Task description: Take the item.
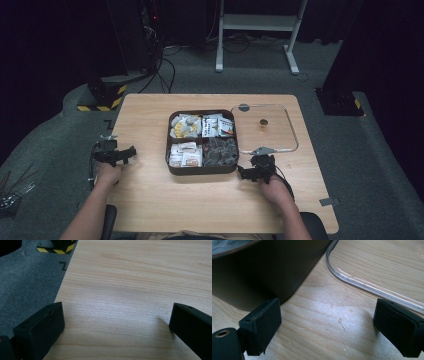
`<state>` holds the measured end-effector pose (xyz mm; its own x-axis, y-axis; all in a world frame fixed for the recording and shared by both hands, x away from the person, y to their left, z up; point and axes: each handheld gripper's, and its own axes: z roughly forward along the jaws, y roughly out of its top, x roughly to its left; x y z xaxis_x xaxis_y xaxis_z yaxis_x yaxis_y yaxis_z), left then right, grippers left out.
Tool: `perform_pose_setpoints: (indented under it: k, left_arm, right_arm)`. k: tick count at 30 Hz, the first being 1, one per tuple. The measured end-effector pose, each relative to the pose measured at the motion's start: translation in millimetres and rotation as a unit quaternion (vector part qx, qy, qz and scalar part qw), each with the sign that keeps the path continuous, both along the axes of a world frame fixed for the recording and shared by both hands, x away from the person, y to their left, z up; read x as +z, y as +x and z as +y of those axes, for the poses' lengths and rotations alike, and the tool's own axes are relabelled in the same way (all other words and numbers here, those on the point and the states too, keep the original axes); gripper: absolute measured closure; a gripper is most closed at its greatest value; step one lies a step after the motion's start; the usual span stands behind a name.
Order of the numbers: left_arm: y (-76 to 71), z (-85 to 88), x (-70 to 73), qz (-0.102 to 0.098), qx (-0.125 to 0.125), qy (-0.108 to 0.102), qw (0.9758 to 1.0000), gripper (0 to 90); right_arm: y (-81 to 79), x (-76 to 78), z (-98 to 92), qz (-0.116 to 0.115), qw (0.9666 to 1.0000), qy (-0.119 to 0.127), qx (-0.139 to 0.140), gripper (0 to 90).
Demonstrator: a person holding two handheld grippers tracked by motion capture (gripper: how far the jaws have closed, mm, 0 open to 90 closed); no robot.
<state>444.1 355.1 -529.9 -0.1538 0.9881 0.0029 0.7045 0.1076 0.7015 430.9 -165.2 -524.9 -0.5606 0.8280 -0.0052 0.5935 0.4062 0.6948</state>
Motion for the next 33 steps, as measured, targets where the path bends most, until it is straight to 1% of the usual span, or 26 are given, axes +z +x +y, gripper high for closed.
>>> perform_pose_setpoints:
  k: [12,26,29,31,32,33]
  left_arm:
    - [4.8,0.3,0.1,0.001,-0.007,0.000,1.0000,0.2]
    - [5.2,1.2,0.6,0.002,-0.015,0.003,0.9999,0.6]
    - [6.1,0.9,2.3,0.005,-0.021,0.003,0.9998,2.3]
    - [6.0,0.4,2.6,0.001,-0.023,0.001,0.9997,7.4]
    - [5.7,-0.8,3.9,-0.002,-0.026,0.000,0.9997,11.4]
    - [5.9,-1.6,4.1,-0.006,-0.026,0.003,0.9997,14.7]
  right_arm:
    - [0.7,0.0,-0.2,0.000,1.0000,0.000,0.004,7.9]
    - [0.8,-0.1,-0.2,-0.001,1.0000,0.000,0.004,7.9]
    - [0.8,0.0,-0.3,0.000,1.0000,0.000,0.004,7.9]
    - [0.8,0.0,-0.3,0.000,1.0000,0.000,0.004,7.9]
    - [0.8,0.0,-0.3,0.000,1.0000,0.000,0.004,7.9]
    - [0.8,-0.1,-0.2,-0.001,1.0000,0.000,0.004,7.9]
